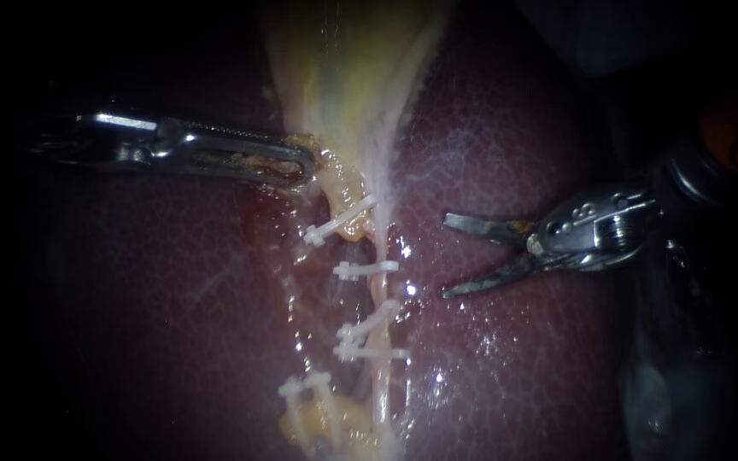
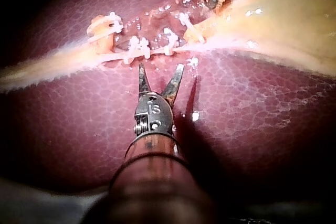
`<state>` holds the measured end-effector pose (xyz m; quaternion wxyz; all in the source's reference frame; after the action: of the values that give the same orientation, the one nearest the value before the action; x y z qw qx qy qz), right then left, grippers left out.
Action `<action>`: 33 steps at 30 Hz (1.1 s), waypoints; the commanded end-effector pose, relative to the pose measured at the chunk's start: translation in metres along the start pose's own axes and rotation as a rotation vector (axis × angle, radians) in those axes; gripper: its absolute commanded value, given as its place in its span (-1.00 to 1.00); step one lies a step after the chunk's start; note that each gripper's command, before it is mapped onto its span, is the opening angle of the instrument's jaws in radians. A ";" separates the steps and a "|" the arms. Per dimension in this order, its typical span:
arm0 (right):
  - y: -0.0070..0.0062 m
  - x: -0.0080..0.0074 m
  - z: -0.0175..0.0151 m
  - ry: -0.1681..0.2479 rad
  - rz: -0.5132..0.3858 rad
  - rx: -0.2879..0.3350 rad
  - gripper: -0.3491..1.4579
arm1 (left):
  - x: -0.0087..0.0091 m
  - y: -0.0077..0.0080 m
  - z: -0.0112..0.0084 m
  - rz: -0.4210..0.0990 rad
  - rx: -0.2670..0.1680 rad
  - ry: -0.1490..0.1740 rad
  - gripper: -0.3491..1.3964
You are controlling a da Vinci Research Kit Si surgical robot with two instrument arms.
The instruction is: Go to the cutting position right tube
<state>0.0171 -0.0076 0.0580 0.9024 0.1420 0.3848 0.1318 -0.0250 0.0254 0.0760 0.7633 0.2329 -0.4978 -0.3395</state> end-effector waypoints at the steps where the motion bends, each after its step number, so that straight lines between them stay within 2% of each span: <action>1: 0.0000 0.0000 0.0000 0.000 0.001 -0.001 0.92 | 0.0000 0.0000 0.0000 0.000 -0.001 0.000 -1.00; 4: 0.0000 0.0000 0.0000 0.000 0.001 -0.001 0.92 | -0.0001 -0.0002 -0.0002 -0.001 0.000 0.000 -1.00; 8: 0.0000 0.0000 0.0001 0.001 0.001 0.002 0.92 | -0.0009 -0.0005 -0.0015 -0.005 0.008 0.002 -1.00; 11: 0.0000 0.0001 0.0002 0.000 0.001 0.008 0.92 | -0.0022 -0.0005 -0.0034 -0.013 0.006 0.002 -1.00; 15: 0.0000 0.0002 0.0003 0.002 0.001 0.016 0.94 | -0.0041 -0.0005 -0.0064 -0.015 -0.014 -0.021 -1.00; 20: 0.0000 0.0003 0.0004 0.003 0.001 0.018 0.94 | -0.0056 -0.0003 -0.0087 -0.005 -0.028 -0.042 -1.00; 29: -0.0003 0.0006 0.0012 0.012 0.007 0.049 0.94 | -0.0058 -0.0005 -0.0088 -0.002 -0.032 -0.045 -1.00; 33: -0.0008 0.0006 0.0022 0.021 0.102 0.080 0.94 | -0.0058 -0.0006 -0.0087 -0.002 -0.033 -0.045 -1.00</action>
<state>0.0194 -0.0086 0.0589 0.8802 0.2051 0.3904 0.1753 -0.0187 0.0295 0.0686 0.7551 0.2132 -0.5094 -0.3535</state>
